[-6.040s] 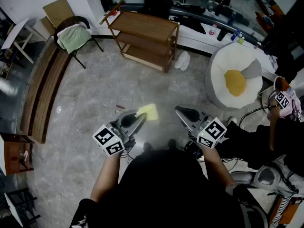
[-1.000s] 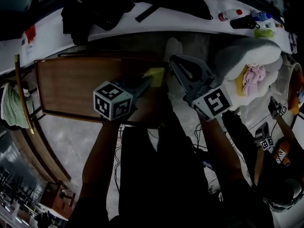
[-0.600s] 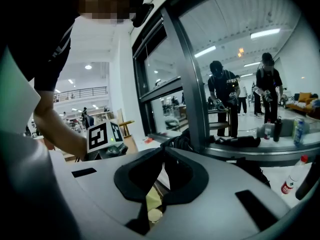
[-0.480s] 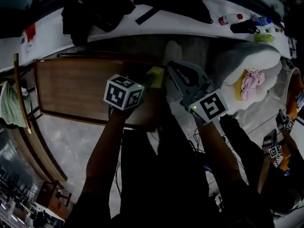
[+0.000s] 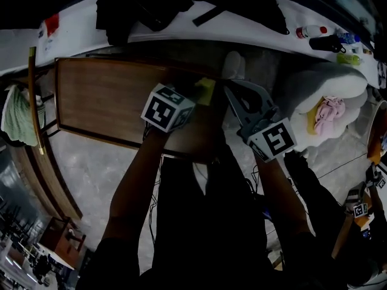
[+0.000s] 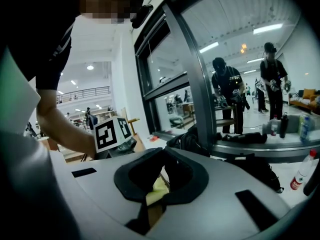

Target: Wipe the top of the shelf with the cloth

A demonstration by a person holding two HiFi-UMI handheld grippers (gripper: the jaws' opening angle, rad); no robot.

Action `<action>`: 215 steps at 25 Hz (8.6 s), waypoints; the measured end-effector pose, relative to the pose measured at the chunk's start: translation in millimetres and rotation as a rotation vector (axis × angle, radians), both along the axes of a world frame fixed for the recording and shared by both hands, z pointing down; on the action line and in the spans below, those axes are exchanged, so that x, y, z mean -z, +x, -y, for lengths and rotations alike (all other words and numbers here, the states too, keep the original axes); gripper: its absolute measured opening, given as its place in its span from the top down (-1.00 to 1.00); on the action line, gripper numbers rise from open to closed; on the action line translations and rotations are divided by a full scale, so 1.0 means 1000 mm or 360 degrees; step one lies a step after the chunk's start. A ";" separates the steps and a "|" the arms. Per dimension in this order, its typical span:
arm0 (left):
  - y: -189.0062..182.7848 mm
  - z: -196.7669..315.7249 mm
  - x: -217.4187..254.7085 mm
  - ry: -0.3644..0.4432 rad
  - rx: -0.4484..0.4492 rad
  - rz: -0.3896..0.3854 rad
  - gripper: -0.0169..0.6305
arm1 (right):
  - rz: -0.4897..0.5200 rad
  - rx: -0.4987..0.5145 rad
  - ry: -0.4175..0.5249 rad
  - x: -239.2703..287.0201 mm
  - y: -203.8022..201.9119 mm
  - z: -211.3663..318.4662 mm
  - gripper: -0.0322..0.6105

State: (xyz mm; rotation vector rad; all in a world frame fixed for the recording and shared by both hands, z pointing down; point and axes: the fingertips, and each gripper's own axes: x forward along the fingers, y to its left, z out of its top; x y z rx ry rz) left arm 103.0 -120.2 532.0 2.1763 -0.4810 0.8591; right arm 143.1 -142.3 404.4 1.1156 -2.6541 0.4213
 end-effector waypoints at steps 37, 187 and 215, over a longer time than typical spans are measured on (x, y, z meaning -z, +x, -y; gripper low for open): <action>-0.359 0.111 -0.016 0.0213 0.0464 0.0455 0.85 | 0.0021 0.0271 -0.0067 -0.033 -0.180 0.005 0.81; 0.006 -0.100 -0.004 -0.0111 0.0105 0.0115 0.85 | 0.0039 0.0307 -0.0135 -0.029 0.007 -0.062 0.82; -0.258 -0.034 -0.022 -0.0063 0.0137 0.0229 0.85 | 0.0033 0.0387 -0.0162 -0.040 -0.201 -0.041 0.82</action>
